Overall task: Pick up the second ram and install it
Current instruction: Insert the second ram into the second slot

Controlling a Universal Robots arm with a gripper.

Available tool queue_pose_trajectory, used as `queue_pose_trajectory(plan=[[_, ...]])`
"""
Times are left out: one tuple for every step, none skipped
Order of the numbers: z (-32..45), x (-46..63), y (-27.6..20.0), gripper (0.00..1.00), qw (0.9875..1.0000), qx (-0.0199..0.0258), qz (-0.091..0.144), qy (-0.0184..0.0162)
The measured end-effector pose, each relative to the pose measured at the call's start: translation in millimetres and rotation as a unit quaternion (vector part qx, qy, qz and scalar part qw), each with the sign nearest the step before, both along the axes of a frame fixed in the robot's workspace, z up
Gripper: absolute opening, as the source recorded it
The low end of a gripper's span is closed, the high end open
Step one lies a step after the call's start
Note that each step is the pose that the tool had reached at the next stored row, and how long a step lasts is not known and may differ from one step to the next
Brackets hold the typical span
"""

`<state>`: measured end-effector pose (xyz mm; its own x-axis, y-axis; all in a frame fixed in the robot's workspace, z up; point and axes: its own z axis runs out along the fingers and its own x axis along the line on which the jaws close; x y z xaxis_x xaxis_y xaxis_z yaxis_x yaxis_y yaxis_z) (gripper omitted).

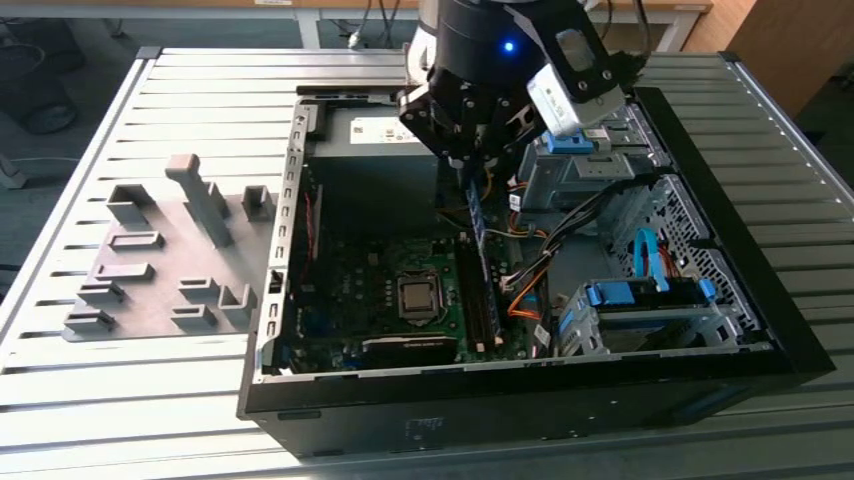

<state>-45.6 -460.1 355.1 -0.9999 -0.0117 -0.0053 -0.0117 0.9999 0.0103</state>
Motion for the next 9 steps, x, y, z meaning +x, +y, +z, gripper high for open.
queue_pose_trajectory(plan=[[-1.8, 1.2, 0.0, 0.14, 1.0, 0.0, -0.001, 0.0], [-3.6, 2.8, 0.0, 0.14, 1.0, 0.0, -0.003, 0.0], [-5.4, 5.1, 0.1, 0.14, 1.0, 0.0, -0.003, 0.0], [-7.1, 7.6, 0.3, 0.14, 1.0, -0.0001, -0.004, 0.0002], [-9.0, 9.5, 0.5, 0.14, 1.0, 0.0, -0.005, 0.0004], [-10.9, 11.3, 0.6, 0.14, 1.0, 0.0, -0.005, 0.0006], [-12.7, 12.7, 0.6, 0.14, 1.0, -0.0001, -0.006, 0.0008], [-14.5, 13.9, 0.7, 0.14, 1.0, 0.0, -0.006, 0.0011], [-16.3, 15.0, 0.7, 0.14, 1.0, 0.0, -0.007, 0.0017]])
